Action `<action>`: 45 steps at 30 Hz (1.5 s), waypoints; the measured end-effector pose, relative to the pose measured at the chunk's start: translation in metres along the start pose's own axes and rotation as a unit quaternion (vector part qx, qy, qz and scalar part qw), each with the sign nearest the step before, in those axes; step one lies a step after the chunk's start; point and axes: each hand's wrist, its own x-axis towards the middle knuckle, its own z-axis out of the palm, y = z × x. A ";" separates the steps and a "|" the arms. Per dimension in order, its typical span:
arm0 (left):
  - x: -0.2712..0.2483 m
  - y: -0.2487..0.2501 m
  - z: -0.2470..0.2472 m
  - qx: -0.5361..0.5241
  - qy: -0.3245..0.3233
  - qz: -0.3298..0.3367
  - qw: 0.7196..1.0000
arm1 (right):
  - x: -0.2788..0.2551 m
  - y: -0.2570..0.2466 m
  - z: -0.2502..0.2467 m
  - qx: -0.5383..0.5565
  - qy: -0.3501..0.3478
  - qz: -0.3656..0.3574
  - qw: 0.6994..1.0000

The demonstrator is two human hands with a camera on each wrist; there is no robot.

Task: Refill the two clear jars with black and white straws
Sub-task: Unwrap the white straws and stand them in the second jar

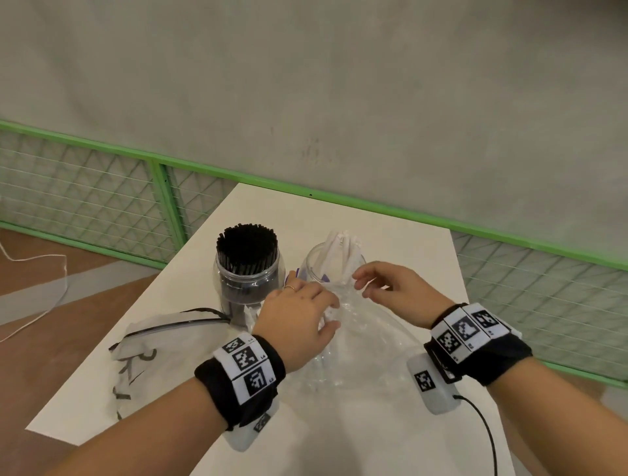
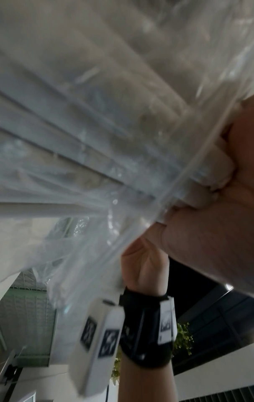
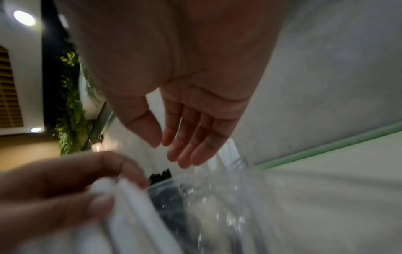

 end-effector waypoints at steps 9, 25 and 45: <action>-0.001 0.001 -0.003 -0.031 0.005 0.008 0.999 | -0.008 0.018 0.077 0.035 -0.047 0.027 0.998; -0.026 -0.022 -0.012 0.018 -0.017 -0.031 0.999 | 0.004 0.010 0.086 -0.005 -0.023 0.030 0.999; -0.020 -0.028 0.005 -0.025 0.056 -0.043 0.997 | -0.021 0.016 0.058 0.031 0.199 -0.037 0.979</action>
